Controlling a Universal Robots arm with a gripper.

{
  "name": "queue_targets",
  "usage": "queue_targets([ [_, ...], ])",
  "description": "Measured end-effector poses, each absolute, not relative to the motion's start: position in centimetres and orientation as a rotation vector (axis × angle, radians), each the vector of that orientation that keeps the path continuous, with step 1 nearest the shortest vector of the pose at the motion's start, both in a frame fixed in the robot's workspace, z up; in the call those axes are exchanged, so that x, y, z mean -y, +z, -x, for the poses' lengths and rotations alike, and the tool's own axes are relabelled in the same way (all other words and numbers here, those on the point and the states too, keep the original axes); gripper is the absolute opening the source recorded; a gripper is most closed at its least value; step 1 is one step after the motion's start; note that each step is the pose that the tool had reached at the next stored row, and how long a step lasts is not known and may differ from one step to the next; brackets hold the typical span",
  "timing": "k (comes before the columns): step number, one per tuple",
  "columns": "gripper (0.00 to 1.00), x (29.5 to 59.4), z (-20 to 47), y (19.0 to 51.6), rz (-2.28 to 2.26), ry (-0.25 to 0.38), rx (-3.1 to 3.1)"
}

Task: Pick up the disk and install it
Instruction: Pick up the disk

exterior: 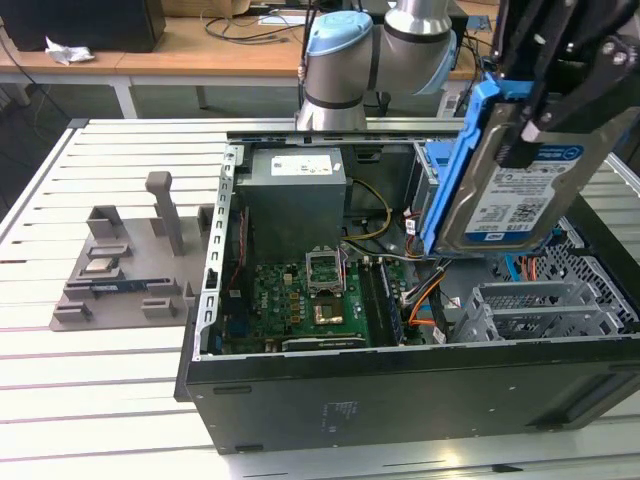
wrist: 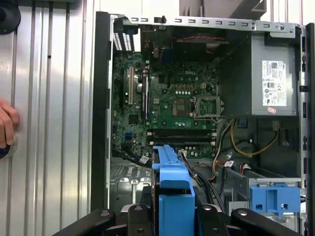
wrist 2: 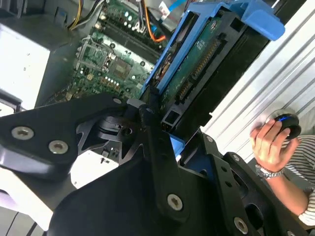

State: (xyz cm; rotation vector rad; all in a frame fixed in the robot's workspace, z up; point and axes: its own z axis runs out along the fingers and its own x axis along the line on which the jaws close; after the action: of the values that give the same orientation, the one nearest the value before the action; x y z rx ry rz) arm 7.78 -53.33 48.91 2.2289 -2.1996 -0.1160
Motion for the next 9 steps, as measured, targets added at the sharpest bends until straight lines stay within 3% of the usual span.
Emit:
queue_targets([
  [9, 0.37, 54.0, -11.2, 47.3, -2.224, -0.125, 2.195],
])
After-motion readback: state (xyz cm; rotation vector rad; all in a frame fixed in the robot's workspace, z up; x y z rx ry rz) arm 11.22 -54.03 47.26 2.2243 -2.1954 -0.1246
